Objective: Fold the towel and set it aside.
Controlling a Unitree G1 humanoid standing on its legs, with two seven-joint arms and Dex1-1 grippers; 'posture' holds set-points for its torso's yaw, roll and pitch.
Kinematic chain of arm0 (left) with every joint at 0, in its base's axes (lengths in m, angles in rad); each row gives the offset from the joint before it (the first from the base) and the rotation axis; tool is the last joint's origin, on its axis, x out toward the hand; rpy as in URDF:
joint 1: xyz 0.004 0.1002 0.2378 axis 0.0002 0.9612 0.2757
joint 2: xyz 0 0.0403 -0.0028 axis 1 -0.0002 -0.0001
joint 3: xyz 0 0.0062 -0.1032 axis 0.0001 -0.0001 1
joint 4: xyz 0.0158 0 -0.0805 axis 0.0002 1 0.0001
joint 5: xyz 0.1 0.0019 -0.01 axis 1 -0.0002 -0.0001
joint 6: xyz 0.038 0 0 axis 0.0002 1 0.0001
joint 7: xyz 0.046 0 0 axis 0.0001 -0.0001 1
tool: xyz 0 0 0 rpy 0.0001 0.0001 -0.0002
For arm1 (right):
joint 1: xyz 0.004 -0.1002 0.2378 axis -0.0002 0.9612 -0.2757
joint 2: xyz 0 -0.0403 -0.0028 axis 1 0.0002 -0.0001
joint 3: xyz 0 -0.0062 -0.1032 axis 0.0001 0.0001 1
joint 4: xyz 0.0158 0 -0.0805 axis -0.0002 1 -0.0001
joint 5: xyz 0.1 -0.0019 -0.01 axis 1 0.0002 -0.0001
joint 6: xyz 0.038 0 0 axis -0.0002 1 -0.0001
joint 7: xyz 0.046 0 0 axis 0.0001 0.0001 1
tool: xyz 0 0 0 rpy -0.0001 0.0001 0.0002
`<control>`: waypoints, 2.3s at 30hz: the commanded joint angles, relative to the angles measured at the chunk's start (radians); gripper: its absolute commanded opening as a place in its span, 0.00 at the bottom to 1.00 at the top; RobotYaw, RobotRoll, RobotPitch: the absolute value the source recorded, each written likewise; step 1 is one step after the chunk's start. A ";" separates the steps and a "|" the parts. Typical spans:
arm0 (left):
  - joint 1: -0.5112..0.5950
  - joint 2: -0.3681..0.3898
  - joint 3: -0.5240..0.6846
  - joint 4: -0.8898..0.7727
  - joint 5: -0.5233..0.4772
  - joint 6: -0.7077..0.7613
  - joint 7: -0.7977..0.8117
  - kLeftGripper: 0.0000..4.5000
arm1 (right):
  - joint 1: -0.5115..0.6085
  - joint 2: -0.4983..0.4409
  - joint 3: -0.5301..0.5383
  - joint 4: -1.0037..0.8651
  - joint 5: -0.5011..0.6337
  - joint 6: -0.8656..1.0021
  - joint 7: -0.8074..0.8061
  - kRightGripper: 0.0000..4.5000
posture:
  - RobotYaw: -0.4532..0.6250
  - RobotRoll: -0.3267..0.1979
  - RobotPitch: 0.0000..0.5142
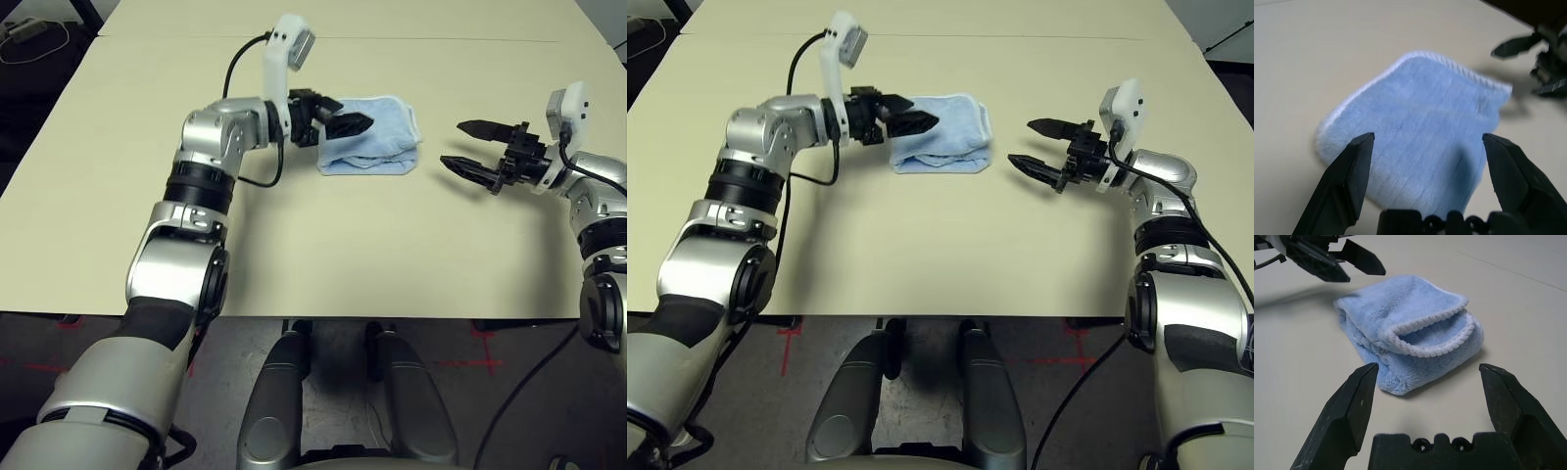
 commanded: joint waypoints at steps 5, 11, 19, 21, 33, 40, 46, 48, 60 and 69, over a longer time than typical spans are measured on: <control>0.110 0.059 0.016 -0.016 -0.008 -0.157 -0.135 1.00 | 0.001 -0.009 -0.003 -0.020 0.005 0.028 0.045 1.00 | 0.49 0.62 0.45; 0.171 0.055 0.037 0.000 -0.001 -0.183 -0.109 1.00 | 0.017 -0.015 0.005 -0.047 -0.003 0.041 0.059 1.00 | 0.47 0.62 0.45; 0.128 0.059 0.030 0.038 0.025 -0.271 -0.096 1.00 | 0.030 -0.028 0.017 -0.070 -0.013 0.002 0.106 0.71 | 0.47 0.62 0.43; 0.119 0.064 0.023 0.050 0.042 -0.325 -0.099 1.00 | 0.029 -0.028 0.020 -0.068 -0.014 -0.012 0.108 0.55 | 0.47 0.62 0.43; 0.095 0.066 0.007 0.092 0.074 -0.441 -0.130 1.00 | 0.028 -0.032 0.029 -0.062 -0.015 -0.007 0.125 0.01 | 0.47 0.62 0.45; 0.098 0.046 0.019 0.131 0.075 -0.488 -0.117 0.96 | 0.027 -0.035 0.034 -0.068 -0.017 0.004 0.130 0.00 | 0.47 0.62 0.45; 0.088 0.049 0.040 0.148 0.036 -0.479 -0.187 0.54 | 0.026 -0.039 0.038 -0.068 -0.020 0.010 0.134 0.00 | 0.46 0.62 0.46; 0.079 0.056 0.046 0.148 0.035 -0.474 -0.198 0.38 | 0.025 -0.043 0.043 -0.066 -0.025 0.014 0.136 0.00 | 0.47 0.62 0.46; -0.003 0.004 0.075 0.239 0.050 -0.473 -0.129 0.01 | -0.050 0.011 0.028 -0.019 -0.023 0.054 0.054 0.00 | 0.48 0.62 0.47; -0.108 -0.136 0.048 0.352 0.086 -0.477 -0.064 0.01 | -0.139 0.085 0.073 0.064 -0.101 0.053 -0.083 0.00 | 0.51 0.62 0.49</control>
